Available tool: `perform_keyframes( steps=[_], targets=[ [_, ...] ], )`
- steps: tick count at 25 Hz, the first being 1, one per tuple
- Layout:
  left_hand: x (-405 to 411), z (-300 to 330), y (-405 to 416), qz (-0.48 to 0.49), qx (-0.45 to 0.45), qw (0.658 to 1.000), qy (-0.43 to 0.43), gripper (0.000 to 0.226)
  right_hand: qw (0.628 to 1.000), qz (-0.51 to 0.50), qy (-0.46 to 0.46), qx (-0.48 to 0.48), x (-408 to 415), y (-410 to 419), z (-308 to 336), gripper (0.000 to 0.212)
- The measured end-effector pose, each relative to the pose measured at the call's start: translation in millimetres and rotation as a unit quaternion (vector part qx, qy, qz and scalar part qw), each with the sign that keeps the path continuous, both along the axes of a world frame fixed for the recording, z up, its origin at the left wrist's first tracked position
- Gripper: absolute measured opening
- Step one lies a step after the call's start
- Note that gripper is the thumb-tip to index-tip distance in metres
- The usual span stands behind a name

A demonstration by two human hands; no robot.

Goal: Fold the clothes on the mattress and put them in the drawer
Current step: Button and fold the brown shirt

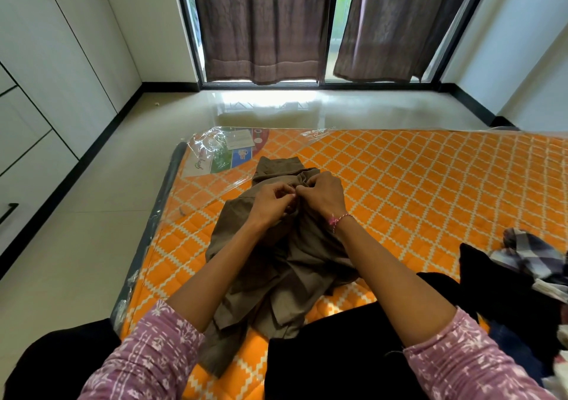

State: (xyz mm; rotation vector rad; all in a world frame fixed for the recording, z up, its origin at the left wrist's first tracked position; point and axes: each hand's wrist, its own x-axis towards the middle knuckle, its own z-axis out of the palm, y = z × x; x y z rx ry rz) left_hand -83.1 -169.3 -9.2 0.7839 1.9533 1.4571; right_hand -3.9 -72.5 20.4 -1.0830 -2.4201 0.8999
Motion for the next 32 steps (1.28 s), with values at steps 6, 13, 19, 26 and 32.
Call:
perform_keyframes(
  steps=[6,13,19,26,32],
  targets=[
    [-5,4,-6,-0.042,-0.021,0.999,0.026,0.01,0.999,0.014,0.043,-0.01,-27,17,17,0.043],
    [-1,0,3,0.104,-0.069,0.979,0.159,0.031,0.997,0.048,0.056,-0.038,-65,26,34,0.028],
    [-2,6,17,0.014,0.089,0.993,-0.071,0.01,0.873,-0.013,0.182,-0.452,-50,32,22,0.024],
    [7,-8,16,0.056,0.092,0.986,-0.131,0.012,0.885,0.163,0.009,-0.437,-4,63,17,0.011],
    [3,2,7,0.069,-0.002,0.998,-0.01,0.008,0.984,0.085,-0.073,-0.138,23,60,12,0.01]
  ],
)
